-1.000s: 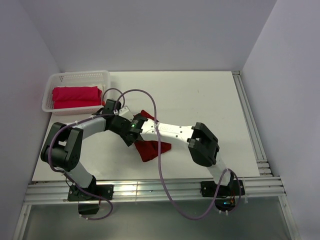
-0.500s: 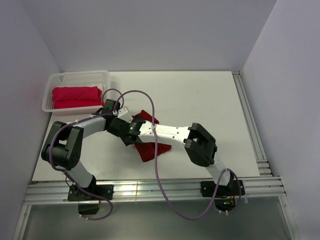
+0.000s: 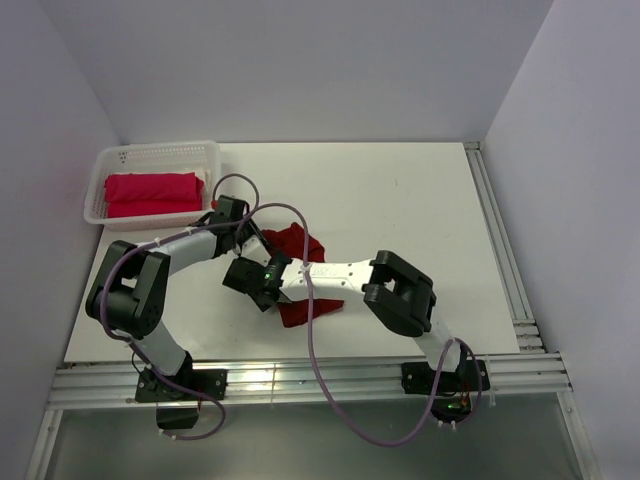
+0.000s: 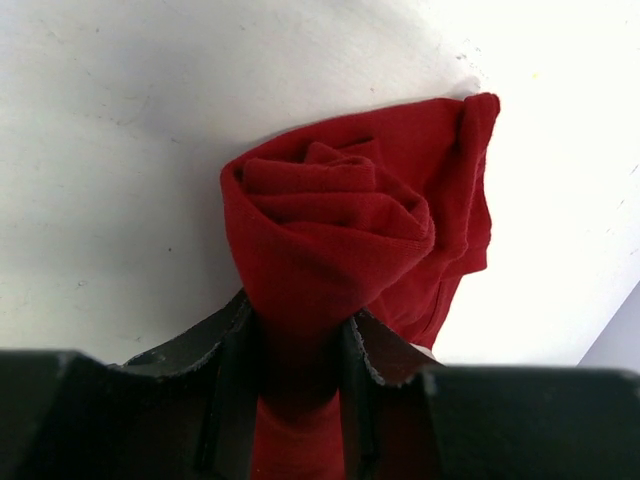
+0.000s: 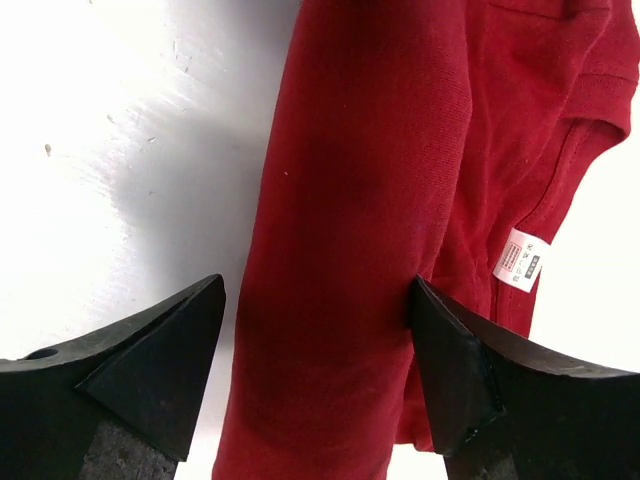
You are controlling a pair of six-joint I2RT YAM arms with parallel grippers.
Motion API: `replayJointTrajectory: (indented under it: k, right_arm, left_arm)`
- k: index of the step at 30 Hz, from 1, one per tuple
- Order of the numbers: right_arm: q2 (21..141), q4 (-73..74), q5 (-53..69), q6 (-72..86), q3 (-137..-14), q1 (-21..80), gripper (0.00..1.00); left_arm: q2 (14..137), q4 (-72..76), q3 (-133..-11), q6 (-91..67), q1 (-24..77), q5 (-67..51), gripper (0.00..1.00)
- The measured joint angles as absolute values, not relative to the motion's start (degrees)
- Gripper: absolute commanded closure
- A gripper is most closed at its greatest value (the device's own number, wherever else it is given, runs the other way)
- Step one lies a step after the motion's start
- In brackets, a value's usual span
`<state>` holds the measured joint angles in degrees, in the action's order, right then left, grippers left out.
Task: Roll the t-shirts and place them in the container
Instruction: Roll the tshirt
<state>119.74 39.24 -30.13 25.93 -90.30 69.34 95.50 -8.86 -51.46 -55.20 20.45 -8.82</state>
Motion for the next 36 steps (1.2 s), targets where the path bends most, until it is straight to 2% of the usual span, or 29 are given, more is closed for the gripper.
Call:
replayJointTrajectory:
  k: [11,14,17,20,21,23,24,26,30,36]
  right_arm:
    - [123.72,40.25,-32.8,25.43,-93.14,69.6,0.22]
    - [124.09,40.73,-33.82,25.41,-93.58,69.76,0.27]
    - [124.27,41.15,-34.81,25.08,-93.73,69.76,0.37]
    - [124.29,41.19,-35.27,24.75,-93.73,69.78,0.61]
    - [124.27,41.19,-35.4,24.75,-93.73,69.78,0.77]
    - [124.27,41.23,-35.88,24.8,-93.73,69.78,0.9]
    - [124.27,41.25,-36.05,25.02,-93.71,69.76,1.0]
    - [123.9,40.64,-35.99,25.3,-93.08,69.56,1.0]
    - [120.18,36.53,-33.23,27.03,-87.9,68.66,1.0]
    - [107.59,24.16,-19.44,32.77,-71.88,62.67,1.0]
  left_arm:
    - [95.5,-10.04,-51.81,-55.37,20.4,-8.86,0.73]
    - [95.5,-10.31,-51.88,-55.4,20.38,-8.86,0.73]
    - [95.5,-10.44,-51.88,-55.44,20.34,-8.86,0.73]
    - [95.5,-10.41,-51.88,-55.77,20.34,-8.91,0.73]
    - [95.5,-10.41,-51.86,-55.86,20.34,-8.93,0.72]
    - [95.46,-10.37,-51.81,-56.25,20.32,-9.04,0.68]
    - [95.39,-10.31,-51.75,-56.34,20.32,-9.08,0.63]
    - [95.13,-10.11,-51.53,-56.53,20.34,-9.19,0.53]
    - [94.13,-9.28,-50.17,-56.75,20.32,-9.98,0.4]
    - [92.75,-8.03,-48.93,-56.86,19.22,-12.32,0.23]
